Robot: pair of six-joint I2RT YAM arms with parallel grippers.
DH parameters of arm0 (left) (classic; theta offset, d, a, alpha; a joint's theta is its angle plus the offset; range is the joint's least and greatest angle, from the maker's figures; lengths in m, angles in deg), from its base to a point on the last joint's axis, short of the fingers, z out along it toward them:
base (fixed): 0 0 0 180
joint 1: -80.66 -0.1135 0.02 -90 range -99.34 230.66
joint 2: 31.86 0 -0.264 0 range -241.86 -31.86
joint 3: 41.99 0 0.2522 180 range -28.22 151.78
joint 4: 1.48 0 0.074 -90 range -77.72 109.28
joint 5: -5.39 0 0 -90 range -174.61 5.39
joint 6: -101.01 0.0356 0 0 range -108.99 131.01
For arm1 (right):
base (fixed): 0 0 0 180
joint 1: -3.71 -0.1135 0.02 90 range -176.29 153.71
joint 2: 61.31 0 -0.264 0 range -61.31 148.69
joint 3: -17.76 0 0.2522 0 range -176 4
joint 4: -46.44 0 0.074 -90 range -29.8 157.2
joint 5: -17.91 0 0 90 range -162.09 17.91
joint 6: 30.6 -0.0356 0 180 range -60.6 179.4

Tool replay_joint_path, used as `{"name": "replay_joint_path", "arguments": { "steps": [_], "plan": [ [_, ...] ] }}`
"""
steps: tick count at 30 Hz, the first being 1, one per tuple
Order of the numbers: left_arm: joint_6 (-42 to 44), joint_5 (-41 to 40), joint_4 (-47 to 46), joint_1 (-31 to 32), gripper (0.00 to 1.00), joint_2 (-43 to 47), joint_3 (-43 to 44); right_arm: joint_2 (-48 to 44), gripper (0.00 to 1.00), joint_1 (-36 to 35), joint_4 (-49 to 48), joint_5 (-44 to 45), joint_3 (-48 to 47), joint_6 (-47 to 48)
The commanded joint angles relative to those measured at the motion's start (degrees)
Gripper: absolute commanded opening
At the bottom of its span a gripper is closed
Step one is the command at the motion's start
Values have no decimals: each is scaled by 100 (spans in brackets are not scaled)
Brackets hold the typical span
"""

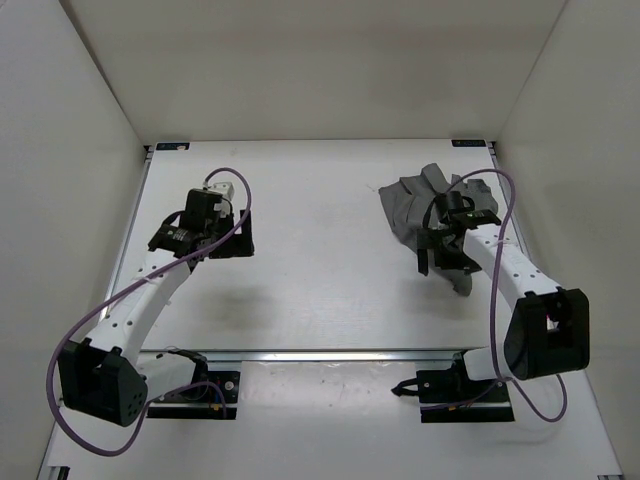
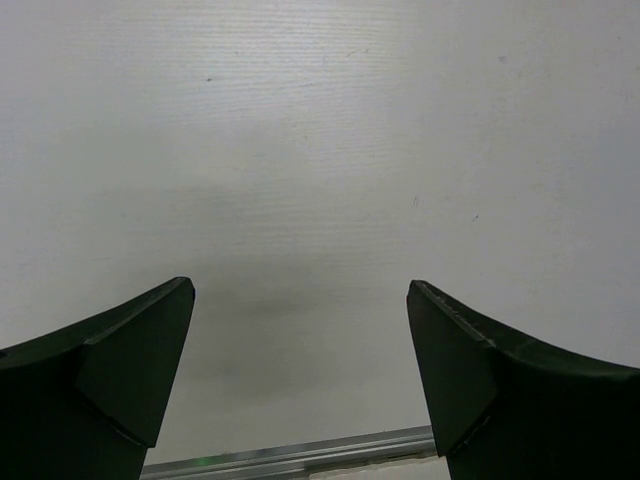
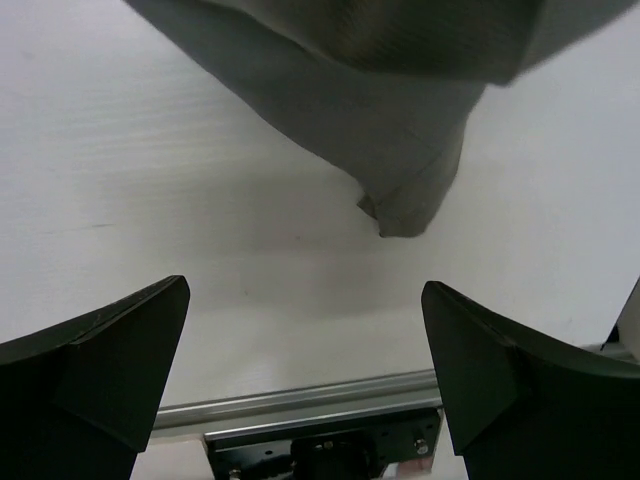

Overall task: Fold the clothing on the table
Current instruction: Grab the skirt from the pile

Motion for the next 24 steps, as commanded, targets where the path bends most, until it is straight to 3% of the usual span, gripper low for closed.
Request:
{"name": "replay_joint_path", "arguments": {
  "steps": [1,7,13,19,21,24],
  "plan": [
    [41,160,-66,-100,98,181,-137,115,99,369,146,213,240,38],
    [85,204,-163,32,99,102,-154,89,98,564,-275,659,758,46],
    [129,433,-233,-29,98,-12,-76,711,95,634,-645,957,768,30],
    [156,432,-259,-126,98,-118,-14,1477,66,679,-566,1108,504,-120],
    [165,415,-225,-117,99,-153,3,1530,53,670,-601,1204,451,-182],
    [164,503,-259,-126,98,-223,-14,1513,50,740,-793,1170,530,-147]
  ]
}}
